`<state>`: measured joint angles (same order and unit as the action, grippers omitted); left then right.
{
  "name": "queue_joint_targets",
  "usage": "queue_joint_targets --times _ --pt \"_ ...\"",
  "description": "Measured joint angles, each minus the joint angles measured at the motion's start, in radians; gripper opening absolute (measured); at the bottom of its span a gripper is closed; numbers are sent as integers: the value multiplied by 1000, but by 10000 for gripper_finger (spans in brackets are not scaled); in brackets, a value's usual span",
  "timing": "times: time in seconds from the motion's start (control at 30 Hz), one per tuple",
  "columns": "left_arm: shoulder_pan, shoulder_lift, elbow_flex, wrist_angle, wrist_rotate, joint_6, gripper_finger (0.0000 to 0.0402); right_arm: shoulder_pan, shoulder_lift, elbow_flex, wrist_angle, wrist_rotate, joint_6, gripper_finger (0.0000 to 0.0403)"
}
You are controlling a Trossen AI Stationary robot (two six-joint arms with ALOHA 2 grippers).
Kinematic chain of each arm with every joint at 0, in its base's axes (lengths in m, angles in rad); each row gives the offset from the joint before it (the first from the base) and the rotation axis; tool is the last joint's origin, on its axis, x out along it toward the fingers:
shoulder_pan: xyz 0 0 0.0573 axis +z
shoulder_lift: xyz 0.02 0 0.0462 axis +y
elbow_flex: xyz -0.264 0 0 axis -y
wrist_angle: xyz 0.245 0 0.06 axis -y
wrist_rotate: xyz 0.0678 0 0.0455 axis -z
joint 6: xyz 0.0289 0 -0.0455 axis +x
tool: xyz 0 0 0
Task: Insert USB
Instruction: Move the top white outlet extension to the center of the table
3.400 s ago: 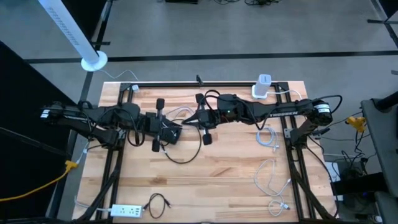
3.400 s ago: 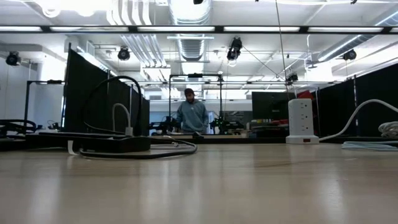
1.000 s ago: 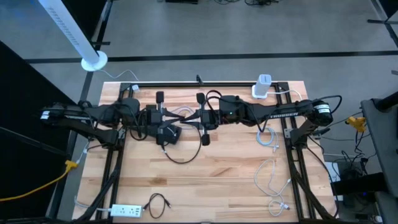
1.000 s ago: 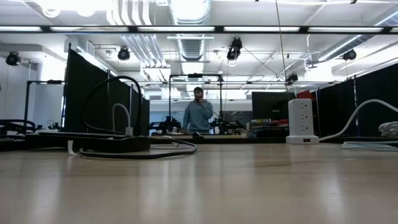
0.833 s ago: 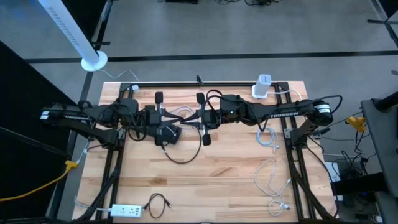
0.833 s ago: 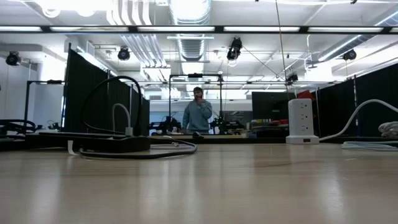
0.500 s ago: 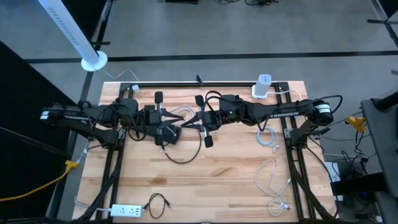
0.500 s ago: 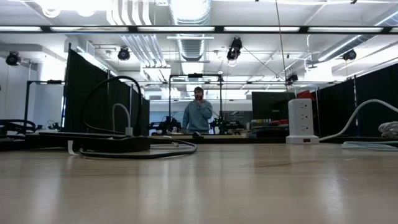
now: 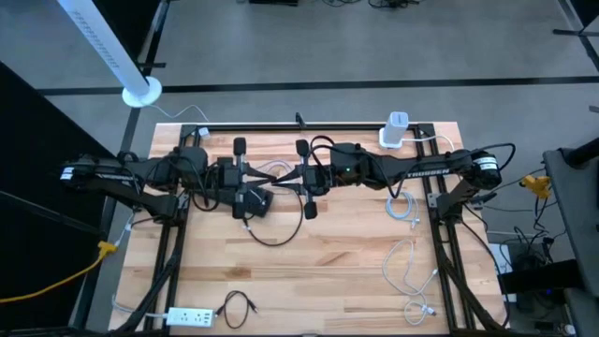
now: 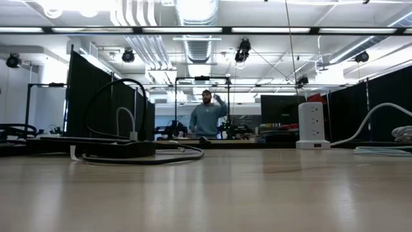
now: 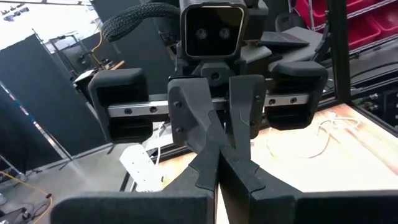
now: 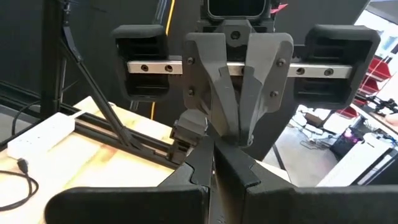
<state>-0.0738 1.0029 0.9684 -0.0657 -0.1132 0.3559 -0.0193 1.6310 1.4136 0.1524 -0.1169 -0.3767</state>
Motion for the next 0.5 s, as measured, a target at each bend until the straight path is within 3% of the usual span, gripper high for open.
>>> queue_joint_targets --times 0.33,0.5 --pt "-2 -17 0 -3 10 1 0 -2 0 0 -5 25 -6 0" --pt "-2 -20 0 -3 29 -9 0 -1 0 0 5 117 -21 0"
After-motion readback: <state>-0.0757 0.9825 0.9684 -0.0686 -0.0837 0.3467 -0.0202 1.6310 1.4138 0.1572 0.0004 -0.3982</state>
